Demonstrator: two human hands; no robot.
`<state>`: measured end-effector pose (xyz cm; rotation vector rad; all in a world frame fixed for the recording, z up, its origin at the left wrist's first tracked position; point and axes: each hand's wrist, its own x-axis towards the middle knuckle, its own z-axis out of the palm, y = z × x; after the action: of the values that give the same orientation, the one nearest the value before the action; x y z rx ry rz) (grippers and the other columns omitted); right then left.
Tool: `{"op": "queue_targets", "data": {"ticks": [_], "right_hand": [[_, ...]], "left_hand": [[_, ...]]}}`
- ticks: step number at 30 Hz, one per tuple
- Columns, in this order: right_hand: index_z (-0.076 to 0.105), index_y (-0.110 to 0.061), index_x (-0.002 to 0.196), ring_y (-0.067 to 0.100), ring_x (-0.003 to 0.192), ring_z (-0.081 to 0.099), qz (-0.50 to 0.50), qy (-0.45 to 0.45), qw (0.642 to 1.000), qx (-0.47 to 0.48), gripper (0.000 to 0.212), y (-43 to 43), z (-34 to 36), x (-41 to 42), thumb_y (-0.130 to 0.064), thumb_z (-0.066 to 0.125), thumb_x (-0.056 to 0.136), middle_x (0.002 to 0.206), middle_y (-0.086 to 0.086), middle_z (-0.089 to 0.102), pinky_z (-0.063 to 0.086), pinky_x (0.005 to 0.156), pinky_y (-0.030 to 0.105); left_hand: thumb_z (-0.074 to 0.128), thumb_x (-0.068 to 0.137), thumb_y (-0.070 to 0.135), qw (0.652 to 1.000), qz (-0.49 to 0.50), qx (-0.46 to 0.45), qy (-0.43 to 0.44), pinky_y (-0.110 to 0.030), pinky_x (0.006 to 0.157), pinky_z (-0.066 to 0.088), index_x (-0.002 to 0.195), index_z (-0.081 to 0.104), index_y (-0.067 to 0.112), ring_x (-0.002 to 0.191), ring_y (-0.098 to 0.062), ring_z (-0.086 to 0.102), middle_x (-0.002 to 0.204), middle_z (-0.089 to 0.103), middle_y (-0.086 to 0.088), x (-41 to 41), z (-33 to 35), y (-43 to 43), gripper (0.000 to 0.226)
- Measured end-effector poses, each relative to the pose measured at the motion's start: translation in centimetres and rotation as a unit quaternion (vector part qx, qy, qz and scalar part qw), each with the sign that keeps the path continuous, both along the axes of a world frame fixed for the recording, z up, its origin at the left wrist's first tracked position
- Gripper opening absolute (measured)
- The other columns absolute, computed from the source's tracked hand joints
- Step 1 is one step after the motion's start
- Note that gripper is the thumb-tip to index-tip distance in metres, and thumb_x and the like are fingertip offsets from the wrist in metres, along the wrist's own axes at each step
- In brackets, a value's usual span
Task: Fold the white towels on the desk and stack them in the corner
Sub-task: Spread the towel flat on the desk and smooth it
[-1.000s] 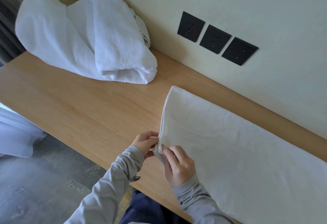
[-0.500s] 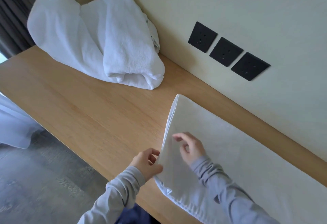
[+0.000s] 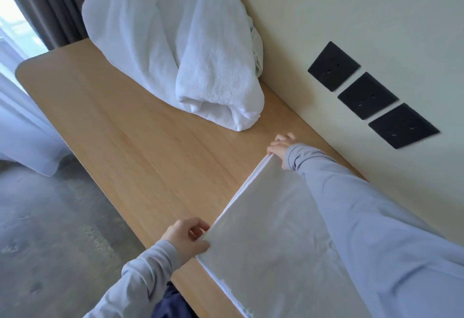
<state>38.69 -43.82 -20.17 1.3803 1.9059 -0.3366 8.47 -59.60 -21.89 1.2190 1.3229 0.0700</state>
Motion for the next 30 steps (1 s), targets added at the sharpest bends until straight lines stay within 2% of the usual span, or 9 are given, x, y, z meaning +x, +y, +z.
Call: {"op": "queue_targets", "data": {"ticks": [4, 8, 11, 15, 19, 21, 24, 27, 30], "right_hand": [[0.057, -0.026, 0.114, 0.023, 0.123, 0.026, -0.005, -0.059, 0.998, 0.021, 0.031, 1.1, 0.5, 0.3, -0.021, 0.056, 0.084, 0.122, -0.006, 0.046, 0.023, 0.105, 0.032], [0.059, -0.021, 0.111, 0.016, 0.122, 0.03, -0.013, -0.067, 0.996, 0.051, 0.025, 1.9, 1.1, 0.1, -0.018, 0.052, 0.088, 0.12, -0.005, 0.051, 0.024, 0.101, 0.039], [0.059, -0.016, 0.112, 0.021, 0.126, 0.024, -0.019, -0.057, 0.994, 0.088, 0.023, 2.0, 1.8, 0.3, -0.016, 0.051, 0.09, 0.123, -0.002, 0.045, 0.023, 0.105, 0.042], [0.065, -0.011, 0.098, 0.015, 0.094, 0.018, -0.039, -0.017, 0.983, 0.18, 0.024, 1.9, 3.6, 1.2, -0.029, 0.066, 0.083, 0.105, -0.002, 0.034, 0.028, 0.092, 0.031], [0.065, -0.012, 0.1, 0.021, 0.085, 0.049, -0.109, -0.007, 0.984, 0.142, 0.029, 1.7, 7.2, 2.3, -0.036, 0.064, 0.085, 0.094, 0.001, 0.055, 0.042, 0.076, 0.028], [0.067, -0.01, 0.093, 0.025, 0.075, 0.054, -0.152, 0.018, 0.976, 0.155, 0.028, 1.2, 9.8, 3.5, -0.036, 0.065, 0.084, 0.084, 0.006, 0.06, 0.045, 0.067, 0.026], [0.065, -0.01, 0.071, 0.025, 0.072, 0.054, -0.211, 0.094, 0.94, 0.25, 0.027, -1.3, 14.8, 6.5, -0.035, 0.072, 0.077, 0.068, 0.007, 0.057, 0.04, 0.064, 0.025], [0.065, -0.002, 0.065, 0.031, 0.071, 0.056, -0.242, 0.172, 0.873, 0.387, 0.03, -5.8, 20.4, 9.5, -0.028, 0.08, 0.069, 0.068, 0.015, 0.063, 0.043, 0.066, 0.032], [0.063, 0.002, 0.061, 0.028, 0.061, 0.049, -0.227, 0.197, 0.804, 0.513, 0.033, -11.1, 26.5, 11.5, -0.022, 0.085, 0.065, 0.064, 0.017, 0.06, 0.036, 0.06, 0.032]], "left_hand": [[0.071, 0.068, 0.008, 0.998, 0.063, -0.029, -0.015, -0.029, 0.061, 0.055, 0.071, 0.071, 0.026, 0.069, -0.018, 0.06, 0.073, 0.065, -0.004, -0.9, -1.3, 0.5, 0.018], [0.073, 0.064, 0.014, 0.995, 0.102, 0.005, 0.017, -0.039, 0.074, 0.055, 0.068, 0.072, 0.026, 0.074, -0.024, 0.062, 0.073, 0.068, -0.005, -1.3, -1.7, 1.6, 0.013], [0.071, 0.072, 0.012, 0.987, 0.133, 0.063, 0.067, -0.023, 0.061, 0.047, 0.064, 0.068, 0.032, 0.065, -0.017, 0.056, 0.067, 0.064, 0.0, -1.2, -1.8, 2.6, 0.022], [0.065, 0.076, 0.011, 0.981, 0.137, 0.091, 0.101, -0.016, 0.055, 0.038, 0.068, 0.065, 0.031, 0.068, -0.018, 0.055, 0.069, 0.061, 0.003, -1.0, -1.2, 3.6, 0.022], [0.06, 0.081, 0.008, 0.983, 0.088, 0.13, 0.094, -0.02, 0.063, 0.04, 0.073, 0.061, 0.032, 0.079, -0.023, 0.06, 0.074, 0.064, 0.007, -0.6, 1.0, 4.9, 0.025], [0.059, 0.081, 0.008, 0.981, 0.084, 0.16, 0.076, -0.021, 0.064, 0.043, 0.071, 0.062, 0.033, 0.079, -0.023, 0.061, 0.073, 0.065, 0.008, -0.3, 3.0, 5.9, 0.027], [0.061, 0.08, 0.007, 0.968, 0.097, 0.228, 0.037, -0.023, 0.07, 0.045, 0.072, 0.065, 0.034, 0.083, -0.022, 0.063, 0.078, 0.069, 0.004, 0.1, 7.3, 7.5, 0.028], [0.063, 0.08, 0.005, 0.941, 0.081, 0.327, -0.018, -0.026, 0.076, 0.047, 0.074, 0.065, 0.036, 0.084, -0.021, 0.062, 0.081, 0.069, 0.003, 1.3, 13.0, 8.8, 0.032], [0.059, 0.082, -0.002, 0.896, 0.053, 0.434, -0.073, -0.014, 0.071, 0.043, 0.077, 0.062, 0.033, 0.085, -0.019, 0.058, 0.084, 0.065, 0.005, 3.5, 19.8, 9.8, 0.036]]}}
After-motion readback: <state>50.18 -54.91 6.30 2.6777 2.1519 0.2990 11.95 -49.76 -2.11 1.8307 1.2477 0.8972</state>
